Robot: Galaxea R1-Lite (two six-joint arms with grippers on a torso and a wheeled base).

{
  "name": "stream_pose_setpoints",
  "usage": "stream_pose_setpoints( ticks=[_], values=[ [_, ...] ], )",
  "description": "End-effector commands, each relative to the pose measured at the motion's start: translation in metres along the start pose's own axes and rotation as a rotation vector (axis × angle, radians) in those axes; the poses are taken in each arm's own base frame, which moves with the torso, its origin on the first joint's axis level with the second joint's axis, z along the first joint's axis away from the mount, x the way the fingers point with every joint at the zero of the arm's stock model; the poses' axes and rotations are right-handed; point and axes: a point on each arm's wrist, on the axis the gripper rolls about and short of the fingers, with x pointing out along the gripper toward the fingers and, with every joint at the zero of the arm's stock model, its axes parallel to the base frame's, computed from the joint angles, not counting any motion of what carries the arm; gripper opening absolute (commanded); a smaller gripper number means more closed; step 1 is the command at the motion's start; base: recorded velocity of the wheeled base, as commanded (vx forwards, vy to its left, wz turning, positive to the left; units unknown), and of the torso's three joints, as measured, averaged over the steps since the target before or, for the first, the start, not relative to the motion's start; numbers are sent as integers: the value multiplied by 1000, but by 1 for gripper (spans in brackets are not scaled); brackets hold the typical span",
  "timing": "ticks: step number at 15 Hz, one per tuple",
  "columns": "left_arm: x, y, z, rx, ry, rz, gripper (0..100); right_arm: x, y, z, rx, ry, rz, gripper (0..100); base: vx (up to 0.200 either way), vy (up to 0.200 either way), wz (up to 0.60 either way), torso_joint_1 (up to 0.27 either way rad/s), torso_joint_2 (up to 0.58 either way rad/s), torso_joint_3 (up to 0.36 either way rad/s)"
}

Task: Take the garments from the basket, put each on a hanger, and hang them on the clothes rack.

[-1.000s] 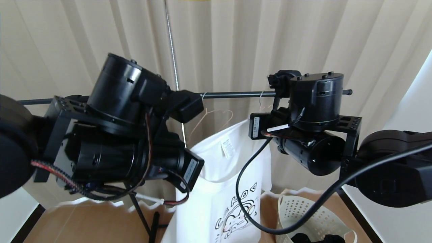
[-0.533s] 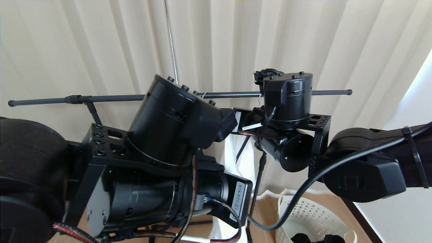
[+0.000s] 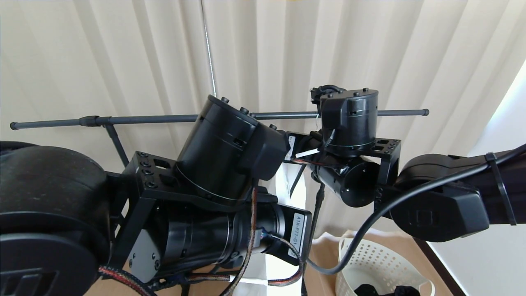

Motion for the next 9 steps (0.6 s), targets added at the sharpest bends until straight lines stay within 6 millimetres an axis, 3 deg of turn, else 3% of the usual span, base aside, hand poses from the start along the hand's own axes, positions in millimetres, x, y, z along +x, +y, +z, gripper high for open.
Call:
stream_pose_setpoints(
  ticks=[1, 5, 9],
  values=[
    [-7, 19, -5, 2, 0, 66, 0, -7, -15, 10, -20, -7, -29, 0, 0, 0, 0, 0, 0, 0],
    [-13, 49, -6, 59, 3, 143, 0, -16, -34, 29, -75, -32, -72, 0, 0, 0, 0, 0, 0, 0],
    [2, 68, -2, 35, 10, 202, 0, -37, -50, 38, -152, 5, -109, 0, 0, 0, 0, 0, 0, 0]
  ],
)
